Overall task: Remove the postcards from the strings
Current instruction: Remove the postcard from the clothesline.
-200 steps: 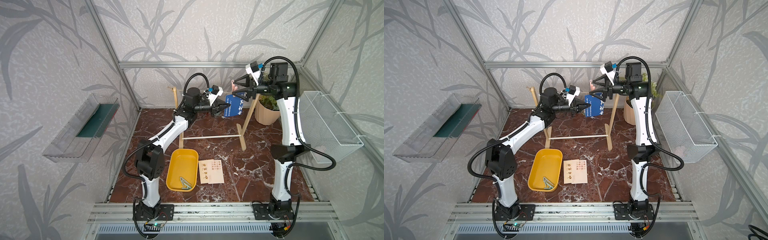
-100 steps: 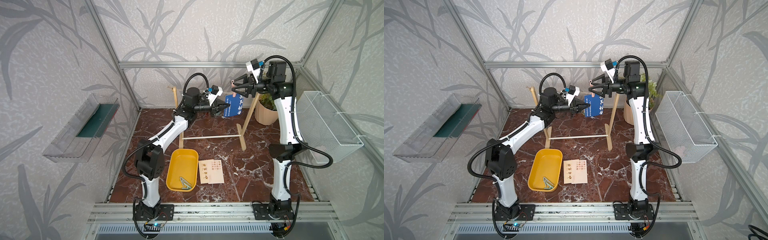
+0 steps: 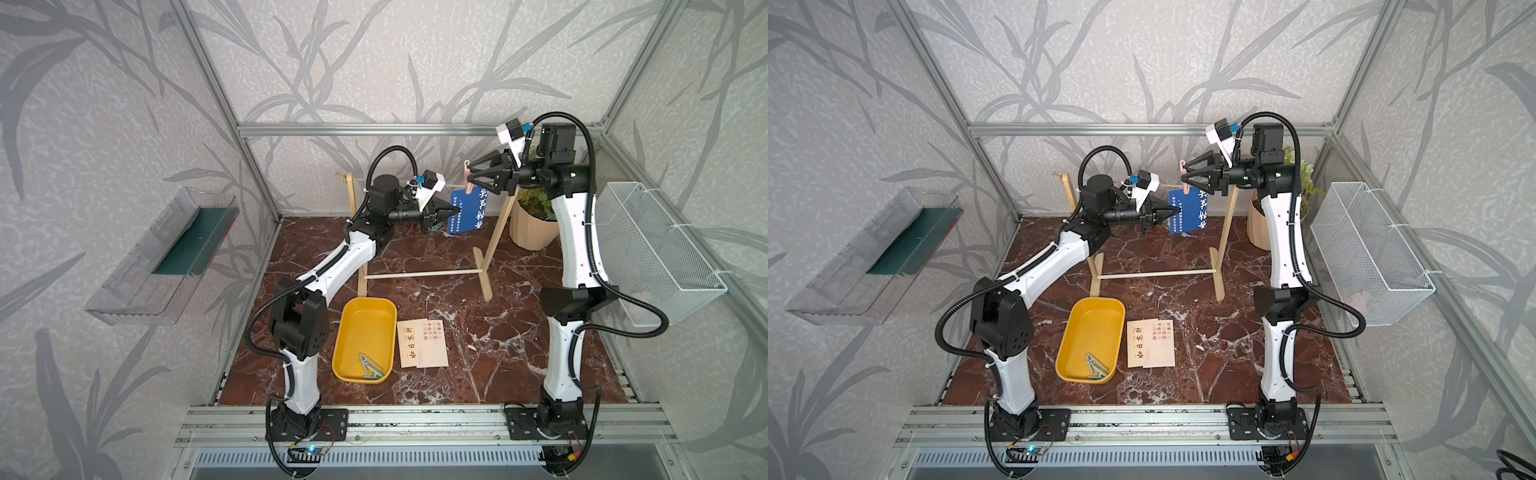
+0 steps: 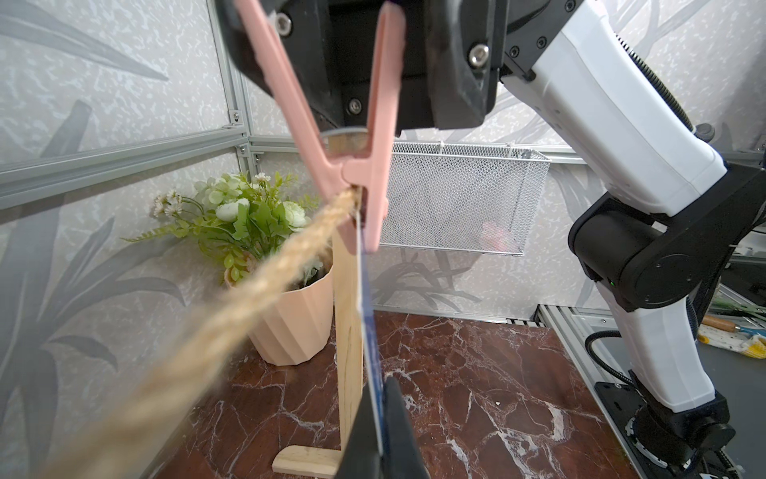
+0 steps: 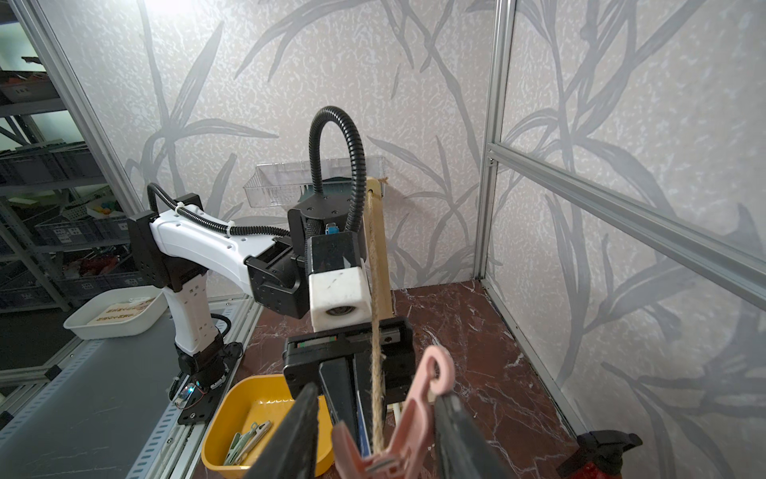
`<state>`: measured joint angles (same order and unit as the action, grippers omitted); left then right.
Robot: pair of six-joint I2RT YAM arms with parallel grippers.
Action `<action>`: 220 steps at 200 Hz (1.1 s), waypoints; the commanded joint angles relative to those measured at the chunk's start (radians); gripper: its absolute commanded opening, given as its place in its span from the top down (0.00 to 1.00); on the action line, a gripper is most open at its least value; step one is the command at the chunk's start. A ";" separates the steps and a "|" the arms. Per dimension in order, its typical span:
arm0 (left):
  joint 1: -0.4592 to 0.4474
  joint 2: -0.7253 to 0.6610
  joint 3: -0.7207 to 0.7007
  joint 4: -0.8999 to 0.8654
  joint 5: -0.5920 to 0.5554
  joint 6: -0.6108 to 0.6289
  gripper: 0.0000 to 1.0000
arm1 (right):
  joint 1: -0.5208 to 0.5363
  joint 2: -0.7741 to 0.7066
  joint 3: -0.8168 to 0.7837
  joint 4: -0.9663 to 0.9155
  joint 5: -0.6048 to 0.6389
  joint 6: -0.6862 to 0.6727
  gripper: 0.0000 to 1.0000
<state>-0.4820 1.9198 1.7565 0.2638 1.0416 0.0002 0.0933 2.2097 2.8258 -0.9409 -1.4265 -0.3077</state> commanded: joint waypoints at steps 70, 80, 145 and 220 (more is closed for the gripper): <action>0.004 -0.036 0.005 0.040 0.029 0.000 1.00 | 0.016 -0.048 -0.009 -0.152 0.005 -0.125 0.71; 0.004 -0.036 0.004 0.043 0.030 -0.002 1.00 | 0.016 -0.047 -0.006 -0.146 0.002 -0.119 0.76; 0.005 -0.035 0.003 0.045 0.029 -0.002 1.00 | 0.021 -0.059 -0.006 -0.147 0.016 -0.125 0.93; 0.002 -0.041 -0.073 0.042 -0.008 0.012 1.00 | 0.037 -0.101 0.009 0.061 0.063 0.077 1.00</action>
<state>-0.4820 1.9198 1.7176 0.2901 1.0439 0.0002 0.1249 2.1700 2.8239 -0.9791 -1.3579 -0.3443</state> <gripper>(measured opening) 0.046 0.192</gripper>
